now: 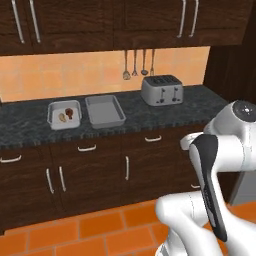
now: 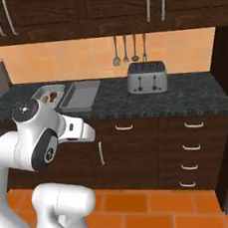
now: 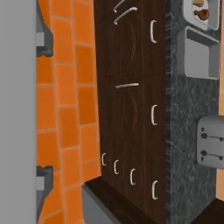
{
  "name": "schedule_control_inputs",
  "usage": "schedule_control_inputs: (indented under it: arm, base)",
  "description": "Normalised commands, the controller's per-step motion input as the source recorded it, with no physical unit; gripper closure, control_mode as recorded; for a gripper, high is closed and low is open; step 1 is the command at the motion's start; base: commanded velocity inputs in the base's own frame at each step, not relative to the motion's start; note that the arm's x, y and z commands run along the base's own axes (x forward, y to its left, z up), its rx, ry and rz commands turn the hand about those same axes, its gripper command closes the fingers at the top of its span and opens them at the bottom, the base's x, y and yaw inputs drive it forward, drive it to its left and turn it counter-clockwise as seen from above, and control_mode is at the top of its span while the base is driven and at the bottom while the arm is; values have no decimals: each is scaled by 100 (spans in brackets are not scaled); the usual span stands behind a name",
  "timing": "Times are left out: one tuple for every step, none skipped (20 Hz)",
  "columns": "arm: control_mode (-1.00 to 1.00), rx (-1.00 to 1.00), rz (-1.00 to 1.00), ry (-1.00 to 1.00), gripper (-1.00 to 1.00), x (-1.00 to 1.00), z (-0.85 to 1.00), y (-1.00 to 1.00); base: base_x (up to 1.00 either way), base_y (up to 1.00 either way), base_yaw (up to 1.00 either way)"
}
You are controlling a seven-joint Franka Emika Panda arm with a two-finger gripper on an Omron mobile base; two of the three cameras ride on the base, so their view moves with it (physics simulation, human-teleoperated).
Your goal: Place one sweet potato and one chicken drumstick in each tupperware on the nearby counter, to pack two identical lunches.
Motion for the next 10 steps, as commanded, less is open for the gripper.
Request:
schedule_control_inputs:
  arm:
    - [100,0,0,0,-100,0,0,0]
    - [100,0,0,0,-100,0,0,0]
    - [100,0,0,0,-100,0,0,0]
    - [100,0,0,0,-100,0,0,0]
    - [100,0,0,0,-100,0,0,0]
    - [100,0,0,0,-100,0,0,0]
    - [100,0,0,0,-100,0,0,0]
    - [100,0,0,0,-100,0,0,0]
    - [100,0,0,0,-100,0,0,0]
    - [100,0,0,0,-100,0,0,0]
  base:
    - [46,-100,0]
    - [89,-23,13]
    - [100,-1,21]
    - [100,0,22]
    - [100,26,11]
    - [100,46,2]
    - [100,10,1]
    - [45,-31,0]
    - [31,-86,0]
    - [15,-100,0]
